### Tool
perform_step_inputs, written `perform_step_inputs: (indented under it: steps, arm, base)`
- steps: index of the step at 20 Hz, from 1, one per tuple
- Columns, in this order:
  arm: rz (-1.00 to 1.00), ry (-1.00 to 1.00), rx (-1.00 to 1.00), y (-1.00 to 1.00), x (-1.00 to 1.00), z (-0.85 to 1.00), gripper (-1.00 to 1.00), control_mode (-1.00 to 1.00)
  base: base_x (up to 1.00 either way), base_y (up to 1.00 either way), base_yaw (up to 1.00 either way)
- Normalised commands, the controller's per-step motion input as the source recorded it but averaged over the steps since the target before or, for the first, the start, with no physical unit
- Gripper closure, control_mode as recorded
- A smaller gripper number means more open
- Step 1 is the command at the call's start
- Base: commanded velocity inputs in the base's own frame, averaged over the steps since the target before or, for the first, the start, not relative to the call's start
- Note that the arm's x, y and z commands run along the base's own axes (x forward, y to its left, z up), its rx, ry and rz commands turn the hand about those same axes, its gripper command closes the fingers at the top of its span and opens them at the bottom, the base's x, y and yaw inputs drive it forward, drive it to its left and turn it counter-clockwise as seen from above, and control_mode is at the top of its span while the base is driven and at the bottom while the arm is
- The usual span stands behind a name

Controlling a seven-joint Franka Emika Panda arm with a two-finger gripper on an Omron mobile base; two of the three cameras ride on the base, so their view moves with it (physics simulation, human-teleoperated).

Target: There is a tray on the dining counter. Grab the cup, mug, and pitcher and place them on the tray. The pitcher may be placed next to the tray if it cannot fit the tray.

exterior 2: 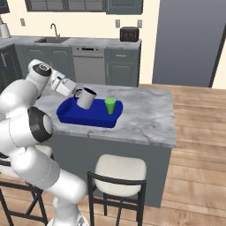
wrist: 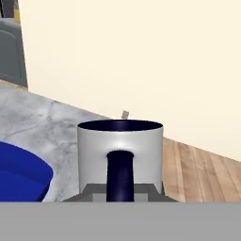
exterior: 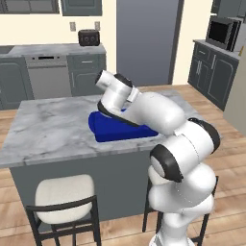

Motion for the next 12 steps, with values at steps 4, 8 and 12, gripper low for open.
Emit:
perform_step_inputs:
  steps: [4,8,12]
  arm:
    - [0.03,0.0,0.0,-0.11,0.47,-0.59,1.0,-1.0]
    - [0.08,-0.05,0.0,-0.01,0.25,-0.58,1.0,-1.0]
    - [0.07,-0.14,0.0,0.0,0.37,-0.46,1.0,-1.0]
  base:
    - [0.0,0.0,0.0]
    - [0.0,0.0,0.0]
    - [0.0,0.0,0.0]
